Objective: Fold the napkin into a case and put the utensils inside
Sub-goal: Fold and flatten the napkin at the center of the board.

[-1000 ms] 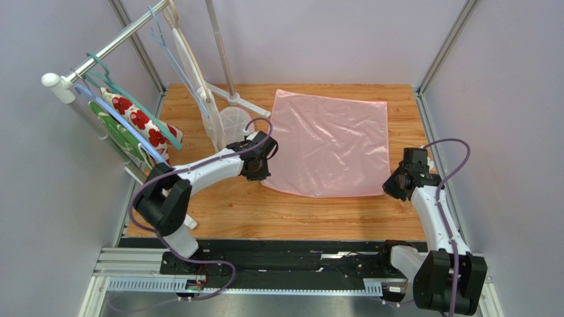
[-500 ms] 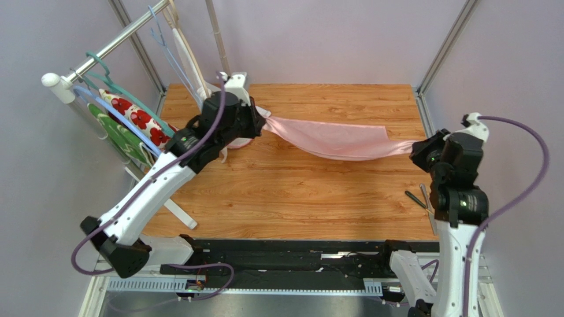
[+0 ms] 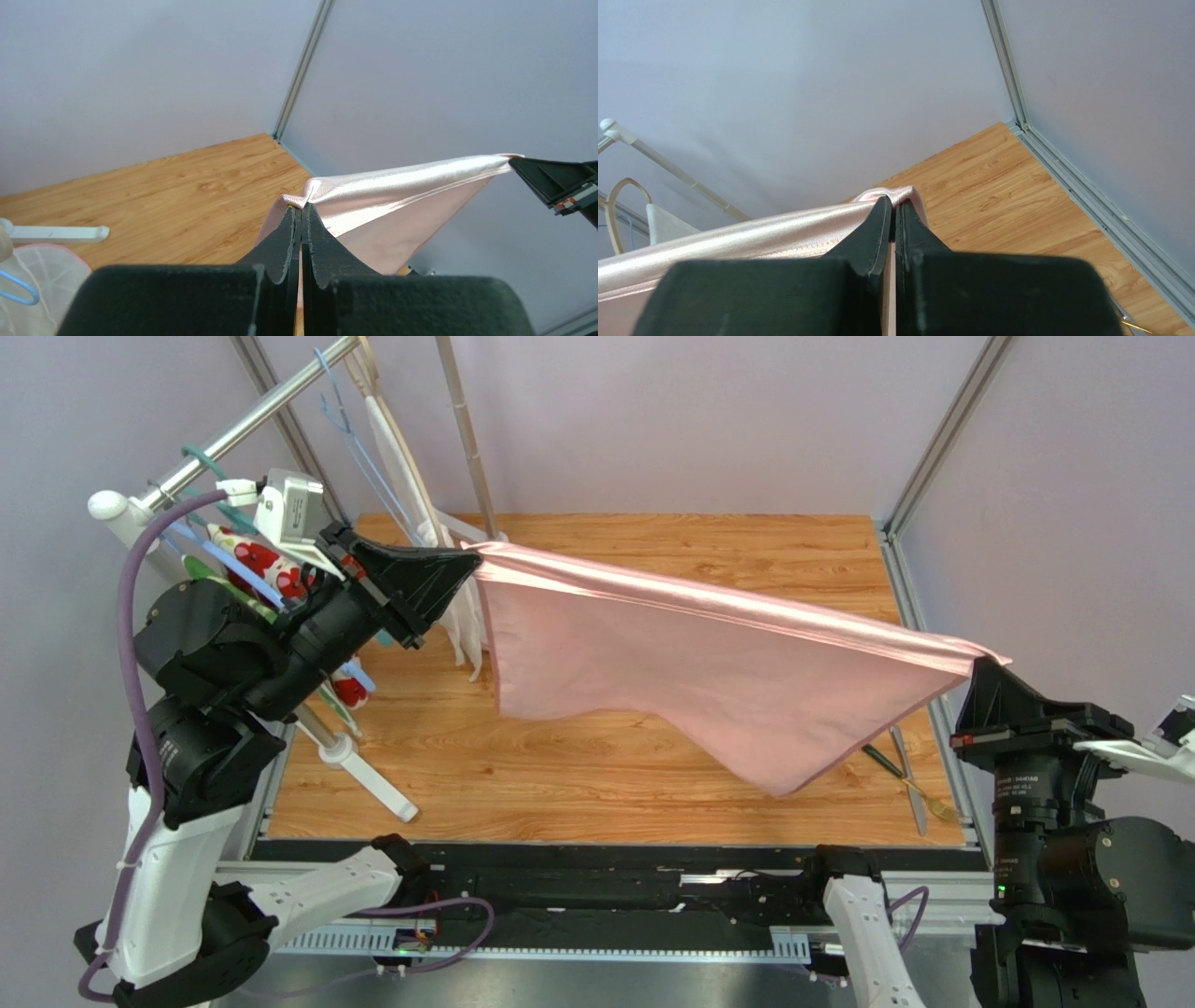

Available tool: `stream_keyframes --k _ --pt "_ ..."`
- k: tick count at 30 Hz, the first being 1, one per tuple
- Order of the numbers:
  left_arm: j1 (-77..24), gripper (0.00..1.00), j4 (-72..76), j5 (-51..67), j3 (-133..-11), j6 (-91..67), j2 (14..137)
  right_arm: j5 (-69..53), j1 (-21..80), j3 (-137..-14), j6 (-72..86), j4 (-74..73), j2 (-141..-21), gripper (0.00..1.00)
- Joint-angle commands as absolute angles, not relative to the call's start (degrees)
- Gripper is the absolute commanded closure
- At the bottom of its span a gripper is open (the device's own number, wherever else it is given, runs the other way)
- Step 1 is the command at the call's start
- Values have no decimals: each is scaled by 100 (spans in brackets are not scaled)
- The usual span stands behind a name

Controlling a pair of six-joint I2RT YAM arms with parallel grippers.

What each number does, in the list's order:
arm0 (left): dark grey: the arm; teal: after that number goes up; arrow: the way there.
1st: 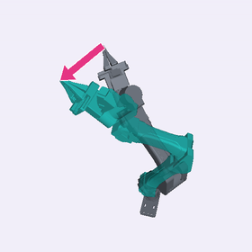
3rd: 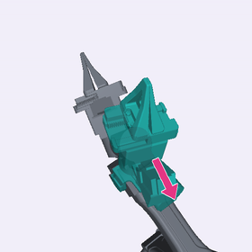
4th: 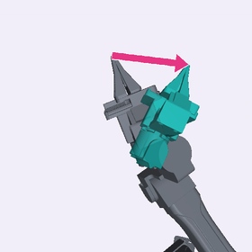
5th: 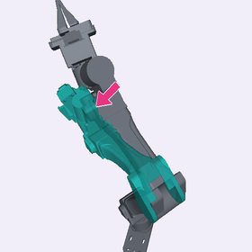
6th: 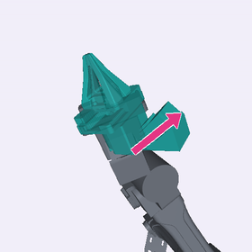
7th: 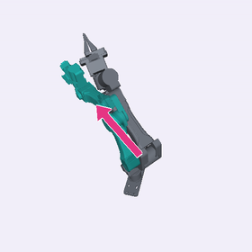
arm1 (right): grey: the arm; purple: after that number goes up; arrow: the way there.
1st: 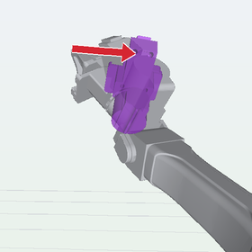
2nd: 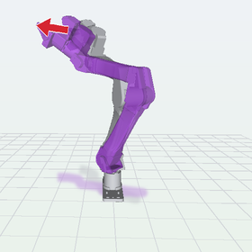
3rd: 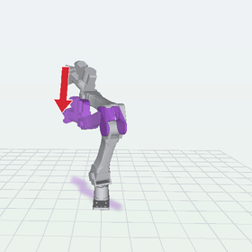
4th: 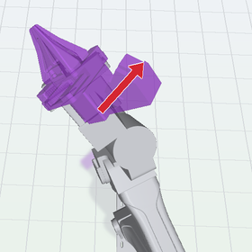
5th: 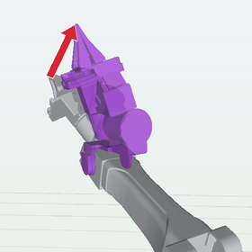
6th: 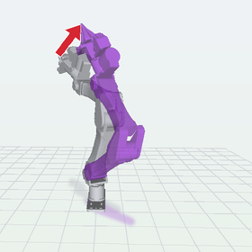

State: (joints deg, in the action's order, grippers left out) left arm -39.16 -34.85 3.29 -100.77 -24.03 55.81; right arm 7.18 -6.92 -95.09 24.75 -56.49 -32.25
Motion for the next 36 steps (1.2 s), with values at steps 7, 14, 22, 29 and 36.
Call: stream_keyframes --k 7,14,22,29,36 --pt "-3350 100 -3913 -185 -9862 -2883 7223 1310 -677 -8001 2426 -4880 -4314 100" --pt "-2936 100 -2427 237 -9623 -2813 8796 1345 -677 -7013 2286 -3139 -5885 100" --pt "-2417 100 -1294 948 -10388 -2804 11072 1134 -686 -7997 2101 -2233 -8749 100" --pt "-2162 100 -1116 1424 -11338 -2654 12199 651 -686 -9149 2109 -2250 -10413 100" --pt "-1995 100 -1063 1704 -11356 -2646 12480 571 -686 -9246 2127 -2329 -10714 100"
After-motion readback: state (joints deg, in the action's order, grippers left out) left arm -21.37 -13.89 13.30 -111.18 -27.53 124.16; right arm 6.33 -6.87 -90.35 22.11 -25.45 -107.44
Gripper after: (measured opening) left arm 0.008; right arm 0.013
